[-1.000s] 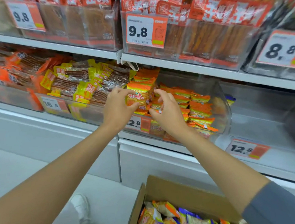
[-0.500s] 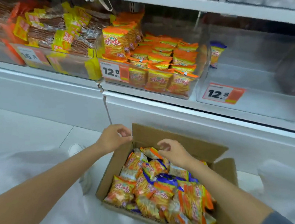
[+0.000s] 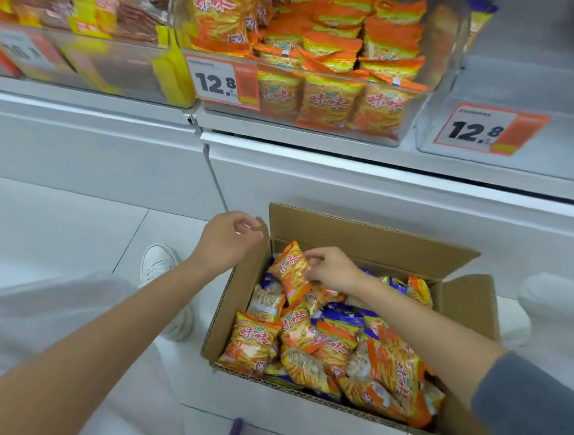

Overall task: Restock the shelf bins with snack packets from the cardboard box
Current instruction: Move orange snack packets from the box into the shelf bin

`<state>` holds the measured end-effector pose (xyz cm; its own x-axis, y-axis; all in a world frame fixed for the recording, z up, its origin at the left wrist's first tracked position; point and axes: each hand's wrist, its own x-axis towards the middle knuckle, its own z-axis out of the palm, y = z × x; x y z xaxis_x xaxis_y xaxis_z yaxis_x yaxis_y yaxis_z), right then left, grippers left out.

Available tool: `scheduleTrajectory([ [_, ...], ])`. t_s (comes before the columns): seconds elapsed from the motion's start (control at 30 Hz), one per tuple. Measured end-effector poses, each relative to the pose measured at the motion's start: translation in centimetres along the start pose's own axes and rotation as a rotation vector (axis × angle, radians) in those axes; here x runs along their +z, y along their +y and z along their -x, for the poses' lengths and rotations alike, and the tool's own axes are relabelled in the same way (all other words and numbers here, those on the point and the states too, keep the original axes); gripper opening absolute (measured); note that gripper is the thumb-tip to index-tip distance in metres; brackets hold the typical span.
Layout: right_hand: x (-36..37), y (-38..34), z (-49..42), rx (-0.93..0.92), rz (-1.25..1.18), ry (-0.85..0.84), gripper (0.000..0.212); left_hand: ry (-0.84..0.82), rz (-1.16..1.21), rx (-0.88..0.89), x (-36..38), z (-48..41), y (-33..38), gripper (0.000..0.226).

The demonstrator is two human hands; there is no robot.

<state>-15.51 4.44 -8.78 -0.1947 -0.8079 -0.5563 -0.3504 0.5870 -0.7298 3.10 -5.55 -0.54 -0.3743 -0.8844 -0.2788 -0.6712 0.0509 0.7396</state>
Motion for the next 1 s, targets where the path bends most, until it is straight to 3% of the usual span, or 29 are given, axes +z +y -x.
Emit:
scheduleTrajectory([
  [0.13, -3.0, -2.1, 4.0, -0.037, -0.404, 0.039, 0.043, -0.002, 0.072, -0.057, 0.7, 1.0, 1.9, 0.025],
  [0.23, -3.2, -2.8, 6.0, -0.103, -0.577, -0.003, 0.041, -0.247, 0.199, -0.108, 1.5, 2.1, 3.3, 0.035],
  [0.3, -2.7, -2.9, 6.4, -0.137, -0.62, -0.057, 0.042, -0.357, 0.312, -0.178, 1.7, 2.4, 3.1, 0.054],
  [0.4, -2.0, -1.6, 5.5, -0.086, -0.554, -0.095, 0.042, -0.235, 0.345, -0.199, 1.0, 1.9, 2.0, 0.068],
  [0.47, -1.5, 0.4, 4.3, -0.028, -0.322, -0.088, 0.049, -0.166, 0.318, -0.196, 0.4, 1.6, 1.7, 0.067],
  [0.53, -0.1, 2.7, 3.1, 0.04, -0.045, -0.121, 0.062, -0.156, 0.293, -0.184, 0.0, 1.5, 1.6, 0.059],
  [0.63, 2.9, 4.8, 2.6, 0.112, 0.102, -0.221, 0.076, -0.172, 0.255, -0.172, 0.1, 1.5, 1.1, 0.04],
  [0.83, 4.5, 4.2, 2.8, 0.086, 0.055, -0.168, 0.076, -0.164, 0.254, -0.142, 0.6, 1.5, 1.1, 0.039],
  [1.0, -1.5, 0.9, 4.5, -0.025, -0.138, -0.016, 0.041, -0.073, 0.264, -0.013, 0.6, 1.4, 1.8, 0.041],
])
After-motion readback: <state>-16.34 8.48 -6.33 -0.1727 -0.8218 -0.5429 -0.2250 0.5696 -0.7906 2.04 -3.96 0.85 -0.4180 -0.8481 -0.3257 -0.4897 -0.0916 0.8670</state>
